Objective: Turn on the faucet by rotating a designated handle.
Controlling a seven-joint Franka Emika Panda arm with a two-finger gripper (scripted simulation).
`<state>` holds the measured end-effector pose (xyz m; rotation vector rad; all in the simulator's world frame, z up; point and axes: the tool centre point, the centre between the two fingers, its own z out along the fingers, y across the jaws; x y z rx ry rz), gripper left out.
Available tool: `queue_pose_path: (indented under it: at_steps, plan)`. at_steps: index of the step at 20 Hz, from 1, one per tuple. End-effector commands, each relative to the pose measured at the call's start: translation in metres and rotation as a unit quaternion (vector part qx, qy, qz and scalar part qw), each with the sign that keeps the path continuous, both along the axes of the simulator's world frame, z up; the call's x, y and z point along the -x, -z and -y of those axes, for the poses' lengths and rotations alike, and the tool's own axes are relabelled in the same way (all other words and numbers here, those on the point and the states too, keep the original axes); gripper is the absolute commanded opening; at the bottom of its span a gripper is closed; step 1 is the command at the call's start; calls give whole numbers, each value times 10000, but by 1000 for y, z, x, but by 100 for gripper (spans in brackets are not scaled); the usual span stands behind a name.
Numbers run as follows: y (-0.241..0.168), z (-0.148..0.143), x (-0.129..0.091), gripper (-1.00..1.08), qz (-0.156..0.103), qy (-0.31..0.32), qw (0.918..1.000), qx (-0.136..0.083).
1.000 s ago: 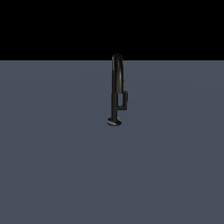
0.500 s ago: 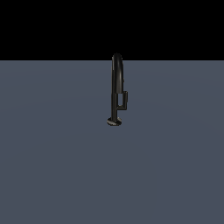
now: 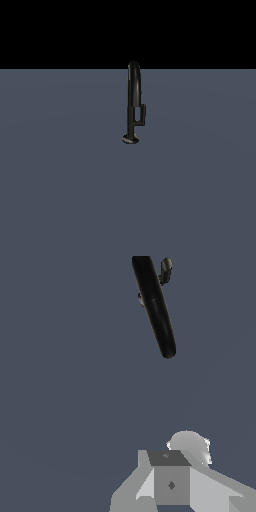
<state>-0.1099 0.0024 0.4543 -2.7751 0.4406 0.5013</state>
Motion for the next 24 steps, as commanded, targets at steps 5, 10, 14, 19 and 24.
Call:
queue_pose_path:
  at_steps: [5, 10, 14, 19, 24]
  plan:
    - [18, 5, -37, -100, -452, 450, 9971, -414]
    - [34, 10, -65, -100, -804, 798, 9908, -740]
    - [49, 15, -86, -100, -1090, 1079, 9830, -1005]
    - [70, 22, -111, -100, -1451, 1435, 9697, -1342]
    - [94, 30, -135, -100, -1820, 1798, 9519, -1687]
